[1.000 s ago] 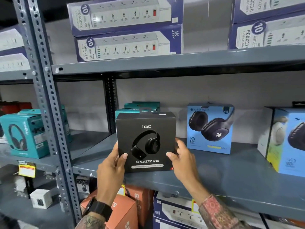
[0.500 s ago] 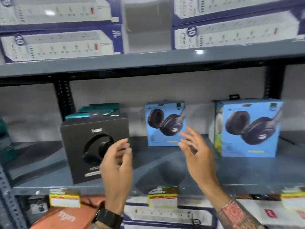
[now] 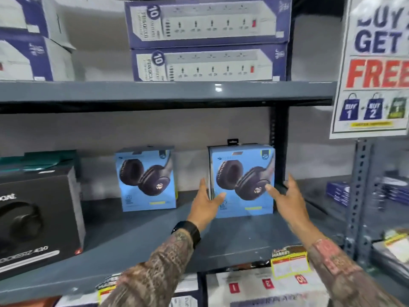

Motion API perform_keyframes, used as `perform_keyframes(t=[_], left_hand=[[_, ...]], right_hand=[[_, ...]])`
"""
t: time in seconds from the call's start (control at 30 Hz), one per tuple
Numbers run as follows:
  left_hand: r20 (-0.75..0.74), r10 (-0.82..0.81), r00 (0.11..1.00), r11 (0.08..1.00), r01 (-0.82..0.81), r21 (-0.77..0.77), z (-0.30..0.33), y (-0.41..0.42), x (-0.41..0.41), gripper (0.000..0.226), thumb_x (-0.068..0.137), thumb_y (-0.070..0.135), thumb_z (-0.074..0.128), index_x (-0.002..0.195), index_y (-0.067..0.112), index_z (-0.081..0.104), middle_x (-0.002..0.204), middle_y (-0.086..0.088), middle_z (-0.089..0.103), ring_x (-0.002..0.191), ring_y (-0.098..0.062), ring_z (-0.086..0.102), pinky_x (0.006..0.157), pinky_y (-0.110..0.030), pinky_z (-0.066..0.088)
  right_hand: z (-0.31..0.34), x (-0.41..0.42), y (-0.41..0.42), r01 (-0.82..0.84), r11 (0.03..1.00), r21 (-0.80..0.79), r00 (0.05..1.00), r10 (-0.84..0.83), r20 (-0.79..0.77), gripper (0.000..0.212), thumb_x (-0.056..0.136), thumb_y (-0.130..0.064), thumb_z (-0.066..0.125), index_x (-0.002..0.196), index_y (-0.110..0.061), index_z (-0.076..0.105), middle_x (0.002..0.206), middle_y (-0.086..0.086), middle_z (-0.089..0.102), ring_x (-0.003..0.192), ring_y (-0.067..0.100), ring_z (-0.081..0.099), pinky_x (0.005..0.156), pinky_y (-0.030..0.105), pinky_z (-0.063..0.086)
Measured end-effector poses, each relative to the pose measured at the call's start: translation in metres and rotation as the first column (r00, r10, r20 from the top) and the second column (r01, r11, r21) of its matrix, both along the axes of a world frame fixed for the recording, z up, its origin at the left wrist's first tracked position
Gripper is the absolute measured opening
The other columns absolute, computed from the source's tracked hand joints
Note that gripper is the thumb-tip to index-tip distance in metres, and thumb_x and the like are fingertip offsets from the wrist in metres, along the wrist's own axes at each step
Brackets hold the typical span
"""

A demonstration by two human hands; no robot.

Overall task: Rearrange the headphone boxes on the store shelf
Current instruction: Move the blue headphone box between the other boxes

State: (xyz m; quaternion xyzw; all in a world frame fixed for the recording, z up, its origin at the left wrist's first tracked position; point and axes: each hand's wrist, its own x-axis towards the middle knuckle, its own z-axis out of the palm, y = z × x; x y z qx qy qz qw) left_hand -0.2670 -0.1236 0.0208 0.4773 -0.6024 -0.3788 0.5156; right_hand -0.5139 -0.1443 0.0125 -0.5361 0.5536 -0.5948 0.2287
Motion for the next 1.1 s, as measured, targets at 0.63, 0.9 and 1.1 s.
perform_keyframes(t=[0.63, 0.9, 1.1], left_hand=[[0.266, 0.299, 0.916, 0.937, -0.23, -0.263, 0.011, 0.079, 0.054, 0.064, 0.106, 0.033, 0.067, 0.161, 0.058, 0.044, 0.126, 0.023, 0.082, 0.112, 0.0, 0.074, 0.105, -0.029, 0.059], [0.202, 0.336, 0.92, 0.925, -0.283, -0.254, 0.042, 0.166, 0.126, 0.058, 0.106, 0.04, 0.068, 0.148, 0.074, 0.048, 0.116, 0.032, 0.083, 0.118, -0.007, 0.079, 0.104, -0.053, 0.063], [0.231, 0.364, 0.902, 0.917, -0.303, -0.261, 0.038, 0.18, 0.148, 0.058, 0.108, 0.033, 0.065, 0.158, 0.058, 0.049, 0.115, 0.026, 0.085, 0.114, -0.008, 0.08, 0.102, -0.052, 0.064]], right_hand=[[0.01, 0.046, 0.067, -0.049, 0.98, -0.192, 0.987, 0.017, -0.163, 0.06, 0.095, -0.017, 0.078, 0.146, -0.045, 0.062, 0.097, -0.055, 0.068, 0.115, 0.003, 0.071, 0.088, 0.032, 0.054], [0.034, 0.1, 0.141, -0.215, 0.942, -0.259, 0.973, 0.183, -0.142, 0.058, 0.098, -0.019, 0.075, 0.135, -0.063, 0.063, 0.107, -0.042, 0.076, 0.079, -0.038, 0.049, 0.06, 0.023, 0.065], [0.029, 0.125, 0.15, -0.233, 0.946, -0.226, 0.97, 0.21, -0.121, 0.055, 0.097, -0.02, 0.076, 0.14, -0.052, 0.065, 0.11, -0.035, 0.079, 0.084, -0.036, 0.054, 0.072, 0.035, 0.07]])
